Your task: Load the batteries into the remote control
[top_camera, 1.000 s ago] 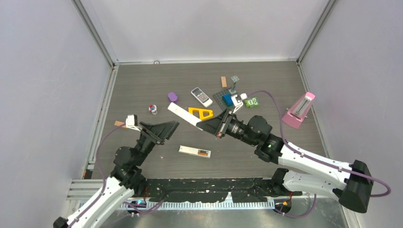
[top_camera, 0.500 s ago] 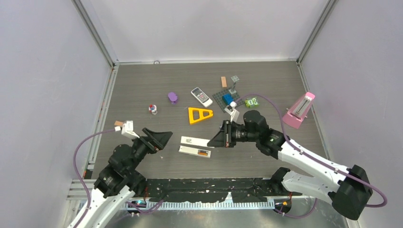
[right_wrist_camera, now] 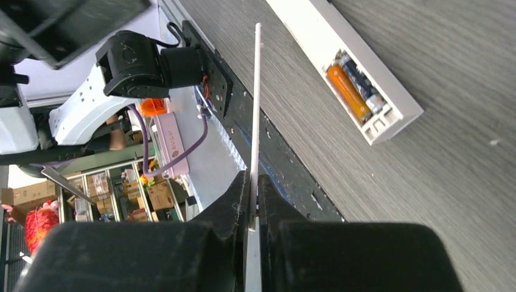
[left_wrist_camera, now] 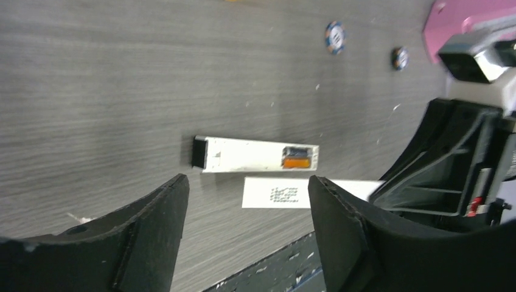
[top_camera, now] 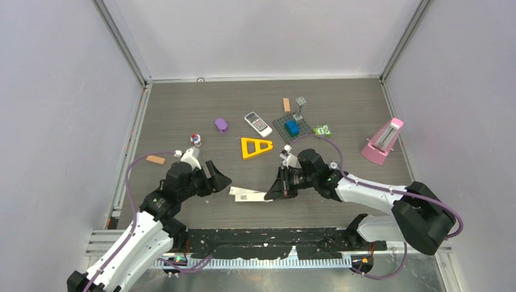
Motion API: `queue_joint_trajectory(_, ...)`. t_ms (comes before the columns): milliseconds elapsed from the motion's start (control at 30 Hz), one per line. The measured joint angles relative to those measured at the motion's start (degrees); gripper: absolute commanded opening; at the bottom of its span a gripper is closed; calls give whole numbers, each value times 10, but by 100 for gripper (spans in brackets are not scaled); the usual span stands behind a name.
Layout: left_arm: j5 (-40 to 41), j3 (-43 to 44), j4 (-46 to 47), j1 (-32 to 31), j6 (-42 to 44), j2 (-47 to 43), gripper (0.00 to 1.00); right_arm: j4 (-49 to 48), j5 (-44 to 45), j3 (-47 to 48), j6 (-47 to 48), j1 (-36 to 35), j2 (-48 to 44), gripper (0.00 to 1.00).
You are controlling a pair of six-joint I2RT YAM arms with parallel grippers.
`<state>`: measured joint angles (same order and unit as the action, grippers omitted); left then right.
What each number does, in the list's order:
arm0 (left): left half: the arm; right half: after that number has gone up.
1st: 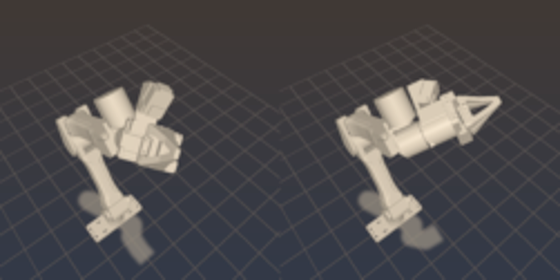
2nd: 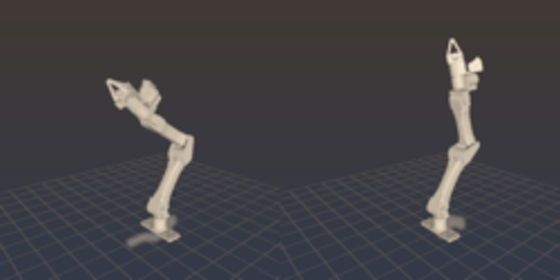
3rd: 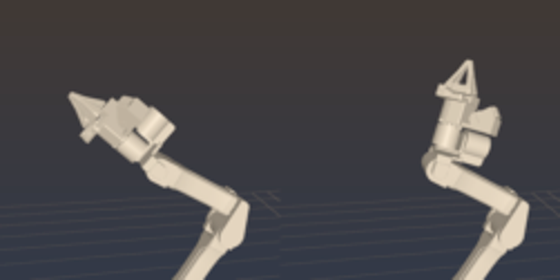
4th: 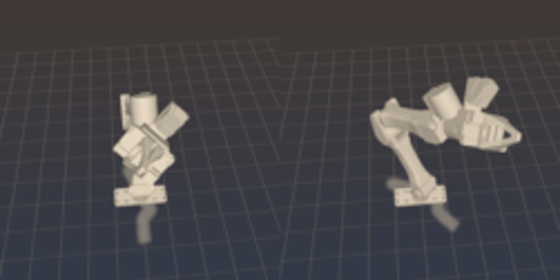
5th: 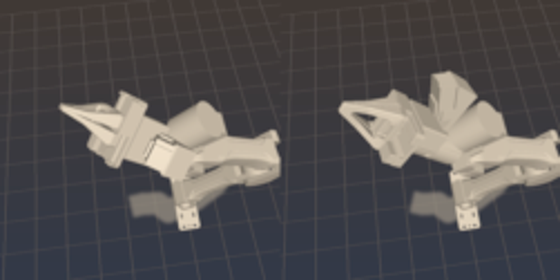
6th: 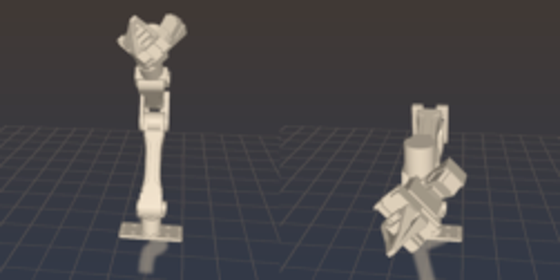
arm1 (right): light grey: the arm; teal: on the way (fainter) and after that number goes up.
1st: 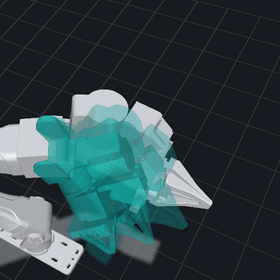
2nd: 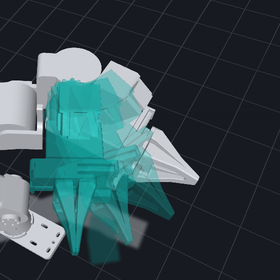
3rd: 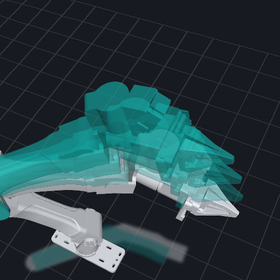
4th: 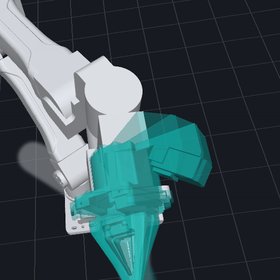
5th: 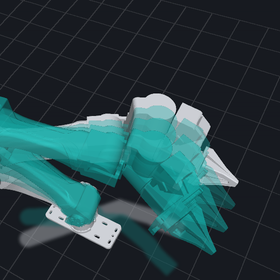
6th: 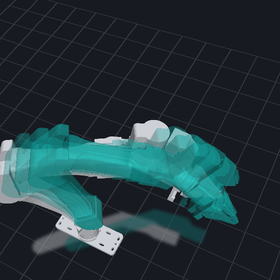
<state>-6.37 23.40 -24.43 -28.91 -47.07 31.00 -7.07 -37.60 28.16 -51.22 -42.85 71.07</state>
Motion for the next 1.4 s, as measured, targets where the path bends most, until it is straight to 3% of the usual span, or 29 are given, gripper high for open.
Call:
queue_joint_trajectory(267, -104, -23, 28, 56, 6, 86, 70, -113, 0, -8, -24, 7, 42, 5)
queue_joint_trajectory(700, -122, -65, 101, 69, -7, 114, 71, -193, 9, -7, -60, 10, 136, 6)
queue_joint_trajectory(1400, -124, -99, 164, 69, -6, 178, 67, -182, -2, -19, -71, 20, 162, 5)
